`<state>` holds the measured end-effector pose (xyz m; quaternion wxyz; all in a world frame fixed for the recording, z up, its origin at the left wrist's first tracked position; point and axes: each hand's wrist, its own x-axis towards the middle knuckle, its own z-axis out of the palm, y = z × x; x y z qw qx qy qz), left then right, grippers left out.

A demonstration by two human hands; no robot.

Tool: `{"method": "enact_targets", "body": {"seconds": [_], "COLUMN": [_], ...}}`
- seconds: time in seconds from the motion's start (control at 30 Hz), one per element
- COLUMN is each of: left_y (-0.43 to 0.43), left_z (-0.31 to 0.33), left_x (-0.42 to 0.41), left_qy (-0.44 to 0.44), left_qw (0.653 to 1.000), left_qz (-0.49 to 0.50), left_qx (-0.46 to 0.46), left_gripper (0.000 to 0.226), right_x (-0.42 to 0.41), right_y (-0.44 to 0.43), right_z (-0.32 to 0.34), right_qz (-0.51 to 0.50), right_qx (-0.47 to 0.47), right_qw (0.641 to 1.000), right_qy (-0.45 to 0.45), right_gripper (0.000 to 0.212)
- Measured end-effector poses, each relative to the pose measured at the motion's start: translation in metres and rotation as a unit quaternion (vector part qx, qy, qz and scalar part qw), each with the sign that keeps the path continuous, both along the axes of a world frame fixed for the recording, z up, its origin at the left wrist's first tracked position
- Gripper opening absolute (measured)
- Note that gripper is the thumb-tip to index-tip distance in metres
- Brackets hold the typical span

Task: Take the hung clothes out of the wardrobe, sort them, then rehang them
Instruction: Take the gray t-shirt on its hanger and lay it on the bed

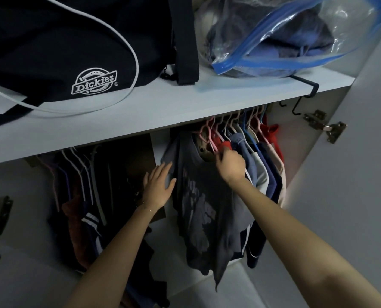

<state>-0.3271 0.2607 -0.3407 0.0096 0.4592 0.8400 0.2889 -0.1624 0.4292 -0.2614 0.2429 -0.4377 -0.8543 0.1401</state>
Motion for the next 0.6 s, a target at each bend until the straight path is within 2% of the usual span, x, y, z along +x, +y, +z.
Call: {"method": "enact_targets", "body": {"seconds": [0.27, 0.4, 0.6], "left_y": [0.027, 0.046, 0.07], "left_z": [-0.004, -0.006, -0.009], "left_x": [0.014, 0.018, 0.027], "left_qy": [0.041, 0.06, 0.072], "left_qw": [0.999, 0.995, 0.991], "left_qz": [-0.003, -0.031, -0.099], "left_qx": [0.034, 0.067, 0.062], "left_gripper": [0.06, 0.06, 0.061], "right_x": [0.039, 0.072, 0.125], "right_y": [-0.009, -0.006, -0.013], "right_z": [-0.004, -0.024, -0.04], "right_qz": [0.06, 0.088, 0.106], "right_qx": [-0.019, 0.042, 0.138], "right_qw": [0.998, 0.995, 0.985], "right_qy": [0.027, -0.006, 0.011], "right_gripper": [0.019, 0.02, 0.024]}}
